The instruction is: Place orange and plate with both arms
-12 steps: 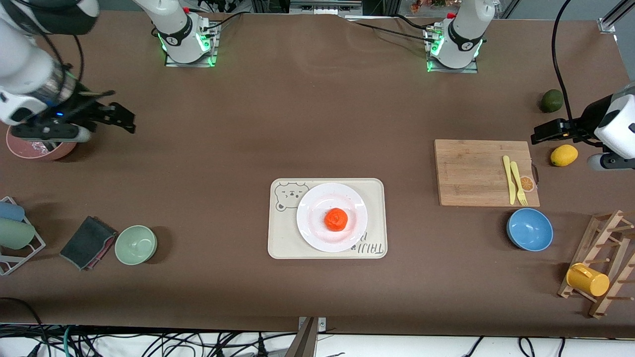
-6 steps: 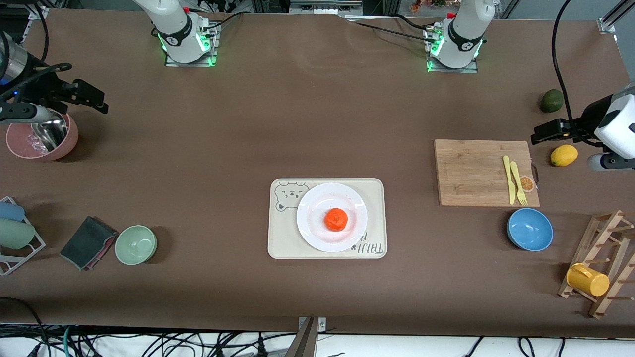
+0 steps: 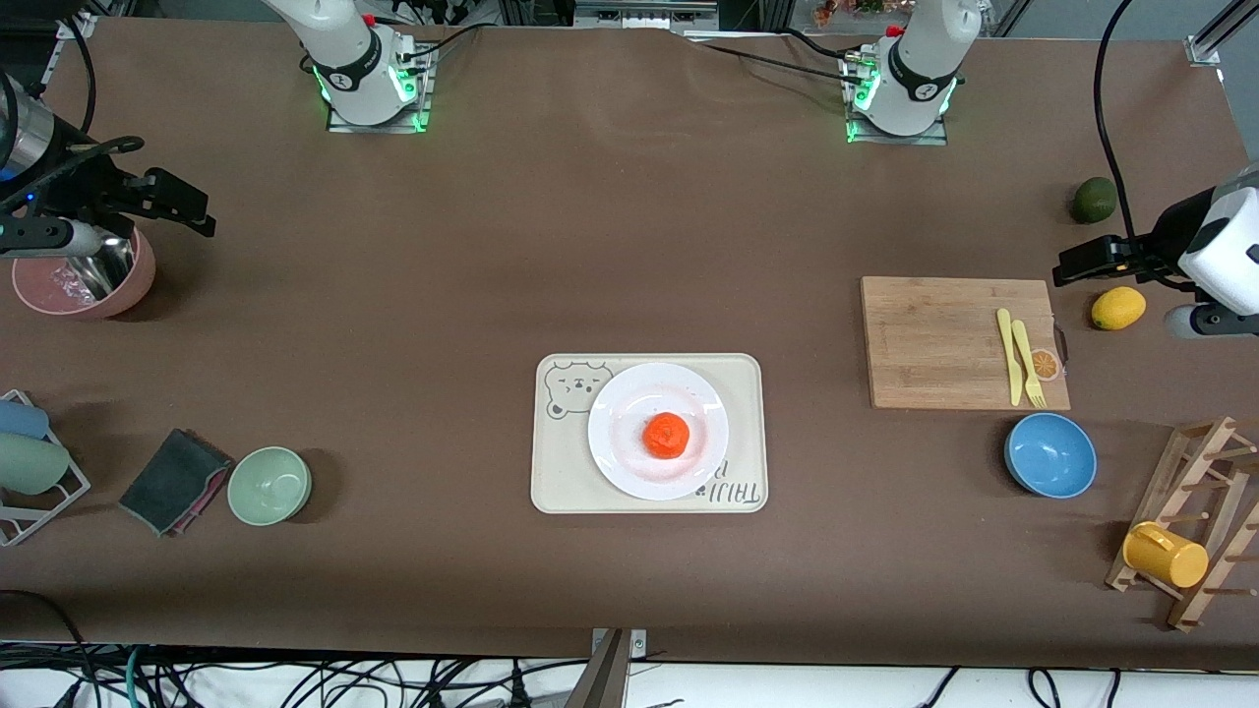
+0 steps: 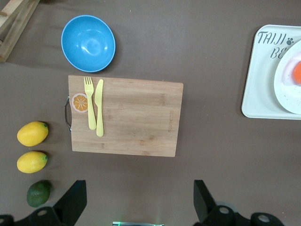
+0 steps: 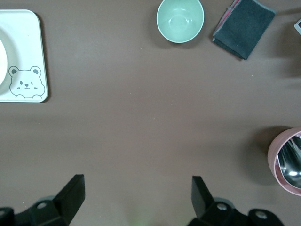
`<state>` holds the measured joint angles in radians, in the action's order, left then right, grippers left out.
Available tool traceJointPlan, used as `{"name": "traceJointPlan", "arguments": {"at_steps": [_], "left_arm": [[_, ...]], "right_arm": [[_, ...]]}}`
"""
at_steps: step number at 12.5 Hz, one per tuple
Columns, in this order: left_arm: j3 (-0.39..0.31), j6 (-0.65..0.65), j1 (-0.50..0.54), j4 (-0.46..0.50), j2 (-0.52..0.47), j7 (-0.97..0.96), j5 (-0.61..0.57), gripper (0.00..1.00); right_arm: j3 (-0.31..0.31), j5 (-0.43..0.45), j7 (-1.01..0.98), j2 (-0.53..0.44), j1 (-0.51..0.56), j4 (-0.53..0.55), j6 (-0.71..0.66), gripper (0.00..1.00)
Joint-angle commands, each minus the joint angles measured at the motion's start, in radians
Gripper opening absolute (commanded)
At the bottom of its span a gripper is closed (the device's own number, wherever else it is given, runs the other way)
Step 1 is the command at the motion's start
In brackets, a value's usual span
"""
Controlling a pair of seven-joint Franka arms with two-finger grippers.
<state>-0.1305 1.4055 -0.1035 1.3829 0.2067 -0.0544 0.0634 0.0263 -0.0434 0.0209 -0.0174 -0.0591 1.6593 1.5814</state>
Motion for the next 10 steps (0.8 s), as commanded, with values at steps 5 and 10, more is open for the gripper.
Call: {"name": "traceJointPlan", "arguments": {"at_steps": [5,10], "left_arm": [[-0.003,-0.003,0.005,-0.005,-0.003,0.019,0.024,1.00],[-0.003,-0.003,0.005,-0.005,-0.004,0.019,0.024,1.00]], "right_arm": [[-0.028,-0.013,-0.012,0.011,0.044,-0.030,-0.015,1.00],[-0.036,0.000,-0.009,0.010,0.045,-0.029,-0.014,1.00]]}}
